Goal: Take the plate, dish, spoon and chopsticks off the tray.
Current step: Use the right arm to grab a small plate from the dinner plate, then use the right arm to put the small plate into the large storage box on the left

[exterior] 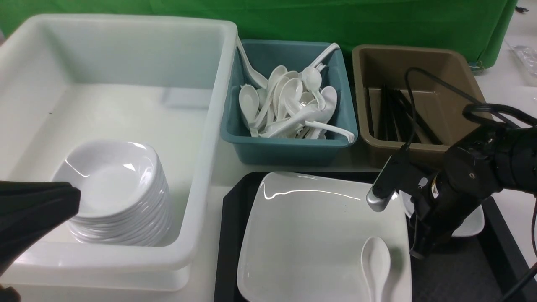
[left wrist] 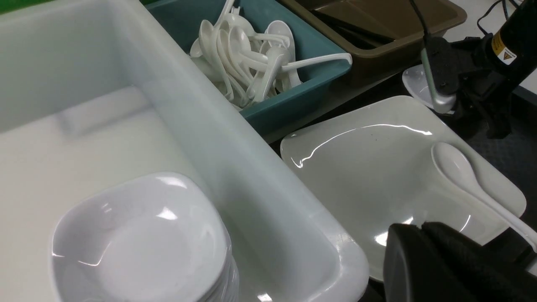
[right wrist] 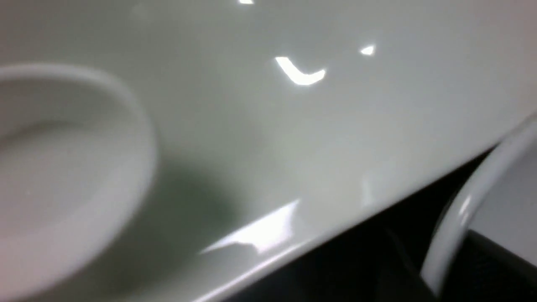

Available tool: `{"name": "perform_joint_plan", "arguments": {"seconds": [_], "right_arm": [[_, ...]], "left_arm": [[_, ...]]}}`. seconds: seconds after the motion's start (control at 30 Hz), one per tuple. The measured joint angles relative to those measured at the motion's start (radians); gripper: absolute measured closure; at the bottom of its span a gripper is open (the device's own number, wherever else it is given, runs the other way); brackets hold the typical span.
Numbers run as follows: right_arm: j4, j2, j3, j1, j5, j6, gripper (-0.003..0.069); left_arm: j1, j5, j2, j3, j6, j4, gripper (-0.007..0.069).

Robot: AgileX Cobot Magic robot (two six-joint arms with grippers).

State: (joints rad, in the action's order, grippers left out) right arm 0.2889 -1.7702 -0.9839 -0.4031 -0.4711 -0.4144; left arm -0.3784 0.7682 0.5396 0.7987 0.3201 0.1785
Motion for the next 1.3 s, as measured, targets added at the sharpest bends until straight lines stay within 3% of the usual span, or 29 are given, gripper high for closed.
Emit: {"name": "perform_joint_plan", "arguments": {"seconds": [0.23, 0.3, 0.43, 0.6, 0.63, 0.73, 0.93, 1.1, 1.3], "right_arm": [[0.002, 0.039, -0.001, -0.006, -0.064, 0.011, 0.0505], [-0.004, 0.107, -0.019, -0.037, -0.166, 0.074, 0.0581], [-0.018, 0.252, -0.092, -0.166, -0.367, 0.215, 0.0599], [-0.018, 0.356, -0.268, -0.371, -0.414, 0.304, 0.0600], [-0.018, 0.363, -0.335, -0.461, -0.396, 0.307, 0.0600], [-0.024, 0.331, -0.468, -0.616, -0.302, 0.253, 0.0600], [-0.033, 0.128, -0.693, -0.775, -0.154, 0.100, 0.0601], [-0.032, -0.131, -0.916, -0.796, -0.129, 0.003, 0.0601], [0.002, -0.316, -1.041, -0.796, -0.134, -0.035, 0.0593]], "left_arm": [[0.000, 0.008, 0.000, 0.000, 0.005, 0.000, 0.0615], [0.000, 0.011, 0.000, 0.000, 0.007, 0.000, 0.0615], [0.000, 0.012, 0.000, 0.000, 0.007, 0.000, 0.0615], [0.000, 0.005, 0.000, 0.000, 0.008, -0.005, 0.0615], [0.000, 0.006, 0.000, 0.000, 0.008, -0.020, 0.0615], [0.000, 0.050, -0.002, 0.007, -0.057, -0.115, 0.0615], [0.000, 0.182, -0.086, 0.019, -0.284, -0.372, 0.0615], [0.000, 0.296, -0.225, 0.023, -0.354, -0.463, 0.0615], [0.000, 0.356, -0.320, 0.023, -0.361, -0.467, 0.0615]]}}
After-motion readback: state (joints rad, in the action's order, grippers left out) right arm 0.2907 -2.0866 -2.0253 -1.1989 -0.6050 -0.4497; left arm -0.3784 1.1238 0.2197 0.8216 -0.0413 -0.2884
